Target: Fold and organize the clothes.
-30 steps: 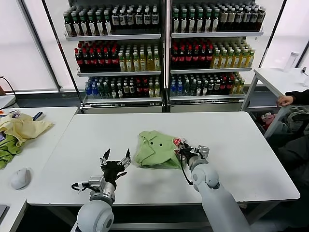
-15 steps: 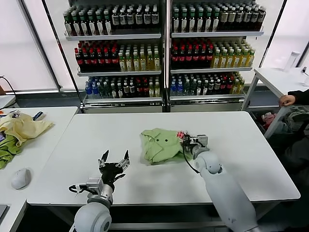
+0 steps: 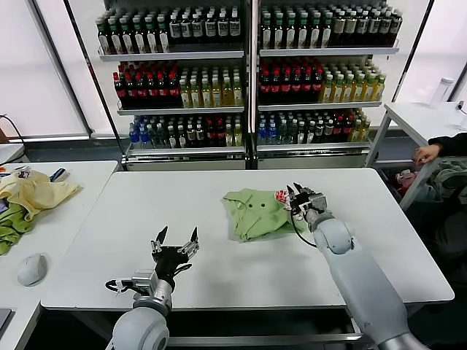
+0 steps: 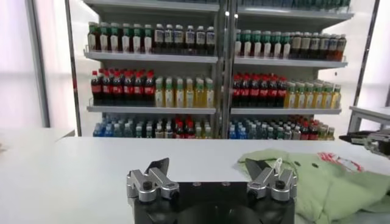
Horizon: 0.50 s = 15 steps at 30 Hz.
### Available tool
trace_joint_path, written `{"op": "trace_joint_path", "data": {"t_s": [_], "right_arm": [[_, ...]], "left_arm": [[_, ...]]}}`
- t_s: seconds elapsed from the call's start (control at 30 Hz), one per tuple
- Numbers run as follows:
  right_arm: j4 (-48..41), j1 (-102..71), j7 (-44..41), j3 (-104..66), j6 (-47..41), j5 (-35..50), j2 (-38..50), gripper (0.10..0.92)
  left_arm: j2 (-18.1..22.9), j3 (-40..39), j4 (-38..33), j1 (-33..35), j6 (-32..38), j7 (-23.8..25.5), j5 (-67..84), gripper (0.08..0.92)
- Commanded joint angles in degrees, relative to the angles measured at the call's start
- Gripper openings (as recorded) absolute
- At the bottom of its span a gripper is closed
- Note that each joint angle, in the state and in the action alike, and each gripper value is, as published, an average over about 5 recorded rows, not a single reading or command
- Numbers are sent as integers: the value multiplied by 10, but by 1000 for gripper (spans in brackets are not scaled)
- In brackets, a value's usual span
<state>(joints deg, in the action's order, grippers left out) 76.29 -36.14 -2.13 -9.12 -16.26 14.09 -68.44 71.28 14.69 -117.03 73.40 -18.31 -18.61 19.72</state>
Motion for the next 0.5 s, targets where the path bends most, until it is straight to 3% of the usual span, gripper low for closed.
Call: {"op": "trace_joint_path", "data": {"t_s": [0.03,0.27,0.5], "right_arm": [[231,-221,48,-117,91,-44,27,398],[410,-400,58,-224,73,-10,12,597],[474,-503,40,-260,74,-7,-7,789]], "left_arm": [[3,-2,-4,10,3,4,-5,823],[12,-1,-24,24,7,16,-12,823],[15,1,-52,53,22,36,-26,823]]}}
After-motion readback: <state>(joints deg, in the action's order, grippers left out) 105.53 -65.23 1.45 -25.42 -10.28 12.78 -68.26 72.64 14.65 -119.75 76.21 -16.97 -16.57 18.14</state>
